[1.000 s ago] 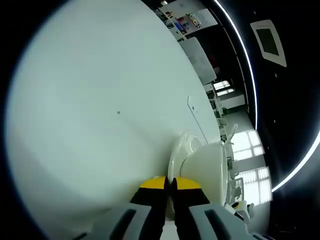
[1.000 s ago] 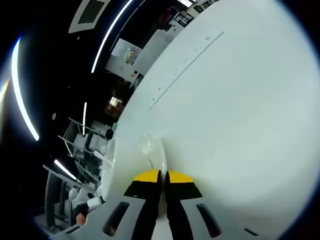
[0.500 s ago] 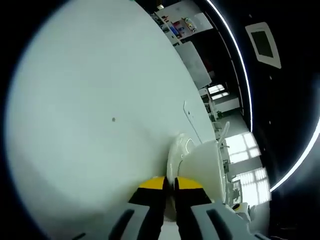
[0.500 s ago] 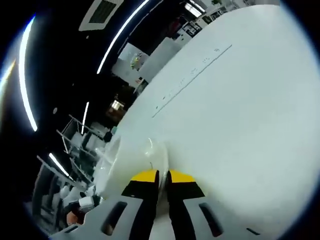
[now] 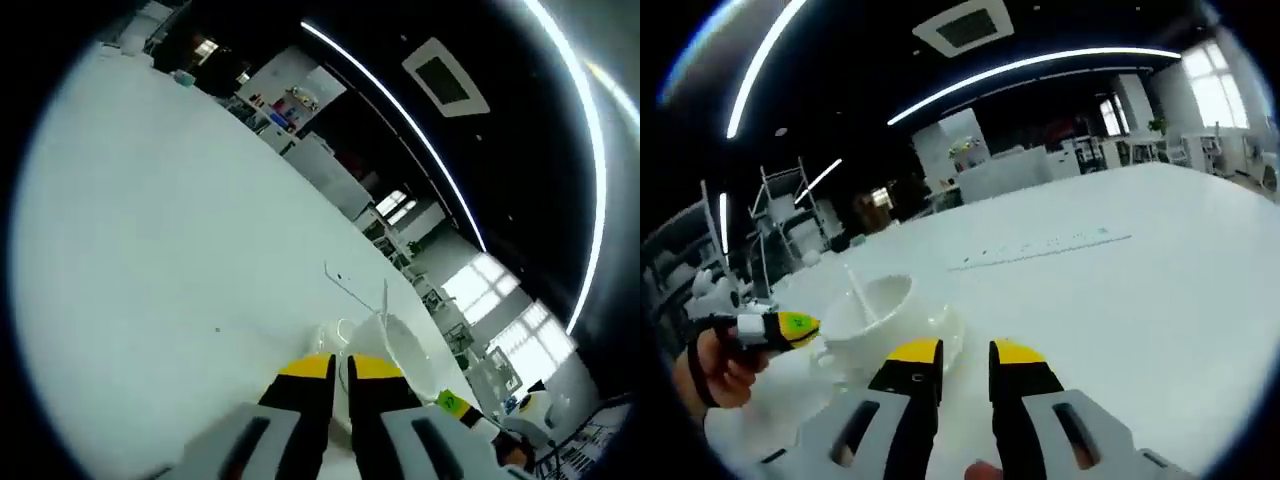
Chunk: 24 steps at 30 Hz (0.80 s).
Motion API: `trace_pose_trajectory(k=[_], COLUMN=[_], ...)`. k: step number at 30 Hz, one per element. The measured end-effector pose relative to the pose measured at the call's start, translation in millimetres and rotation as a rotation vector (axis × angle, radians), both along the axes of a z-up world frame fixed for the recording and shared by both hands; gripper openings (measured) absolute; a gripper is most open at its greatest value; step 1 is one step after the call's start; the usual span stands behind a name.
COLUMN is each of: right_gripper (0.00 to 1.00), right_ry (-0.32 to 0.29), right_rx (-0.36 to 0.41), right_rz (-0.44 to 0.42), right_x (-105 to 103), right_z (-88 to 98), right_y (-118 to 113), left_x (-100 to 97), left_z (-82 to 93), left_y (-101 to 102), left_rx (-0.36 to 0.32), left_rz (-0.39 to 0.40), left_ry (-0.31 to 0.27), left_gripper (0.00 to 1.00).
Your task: Tidy tabletop coffee trays, cups and spoons，present forward
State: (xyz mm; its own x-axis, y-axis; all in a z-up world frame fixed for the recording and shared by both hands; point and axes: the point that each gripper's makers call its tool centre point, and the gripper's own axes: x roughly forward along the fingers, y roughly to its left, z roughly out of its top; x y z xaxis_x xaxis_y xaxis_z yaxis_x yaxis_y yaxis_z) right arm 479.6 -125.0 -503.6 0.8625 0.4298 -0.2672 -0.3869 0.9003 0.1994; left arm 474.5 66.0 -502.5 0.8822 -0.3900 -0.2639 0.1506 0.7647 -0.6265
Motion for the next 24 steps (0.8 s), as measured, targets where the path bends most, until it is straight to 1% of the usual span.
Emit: trace_pose_trajectory(k=[1, 2, 4, 6, 7, 11, 12, 14, 16, 17, 18, 20, 21, 23, 24], right_gripper=[0.19, 0.19, 0.19, 0.19, 0.19, 0.19, 0.2, 0.21, 0.21, 0.22, 0.24, 0.26, 0.26, 0.28, 0.28], right_ry=[-0.02, -0.04, -0.045, -0.052, -0.066, -0.105, -0.123, -0.155, -0.187, -0.203, -0.208, -0.234, -0.243, -0.257, -0.262], right_rx=[-0.027, -0.037, -0.033, -0.033, -0.035, -0.047, -0.05, -0.056, -0.052, -0.051, -0.05, -0.053, -0.052, -0.054, -0.054], right_rz=[0.003, 0.002, 0.017, 0.025, 0.028, 0.037, 0.034, 0.031, 0.026, 0.023, 0.019, 0.011, 0.004, -0.006, -0.013], right_x=[-2.6, -4.5, -9.4, -13.9, -16.2, -28.1, -32.4, -39.4, -46.5, -50.4, -54.3, -62.9, -67.4, -76.0, -79.9], right_z=[4.5, 10.3, 17.8, 25.0, 29.9, 48.5, 56.5, 69.0, 82.1, 87.9, 92.1, 101.3, 104.8, 109.2, 110.1], right_y=[-3.5, -6.7, -8.6, -11.3, -12.6, -20.4, -25.3, -33.0, -42.3, -47.3, -52.6, -63.0, -68.3, -78.2, -82.9], left_x=[-2.7, -4.3, -6.9, -11.0, -12.2, -24.3, -27.2, -32.1, -41.1, -45.4, -49.8, -60.4, -63.6, -73.2, -80.4], left_z=[5.0, 9.8, 21.4, 28.2, 34.4, 52.8, 58.9, 66.8, 67.8, 69.3, 70.0, 75.9, 77.1, 81.1, 85.7], left_y=[2.0, 5.0, 7.4, 11.7, 14.0, 20.3, 24.5, 30.3, 34.8, 37.0, 40.5, 46.2, 47.6, 51.4, 54.8], left_rx=[0.036, 0.053, 0.052, 0.086, 0.109, 0.129, 0.162, 0.197, 0.21, 0.219, 0.226, 0.232, 0.233, 0.264, 0.259], left_rz=[-0.004, 0.0, -0.003, -0.005, -0.003, -0.011, -0.013, -0.013, -0.025, -0.031, -0.03, -0.029, -0.029, -0.038, -0.04], left_ry=[-0.026, -0.044, -0.088, -0.104, -0.136, -0.185, -0.219, -0.268, -0.27, -0.284, -0.286, -0.32, -0.323, -0.345, -0.356], left_gripper=[0.08, 0.08, 0.08, 0.08, 0.08, 0.08, 0.09, 0.09, 0.1, 0.1, 0.1, 0.1, 0.1, 0.1, 0.1])
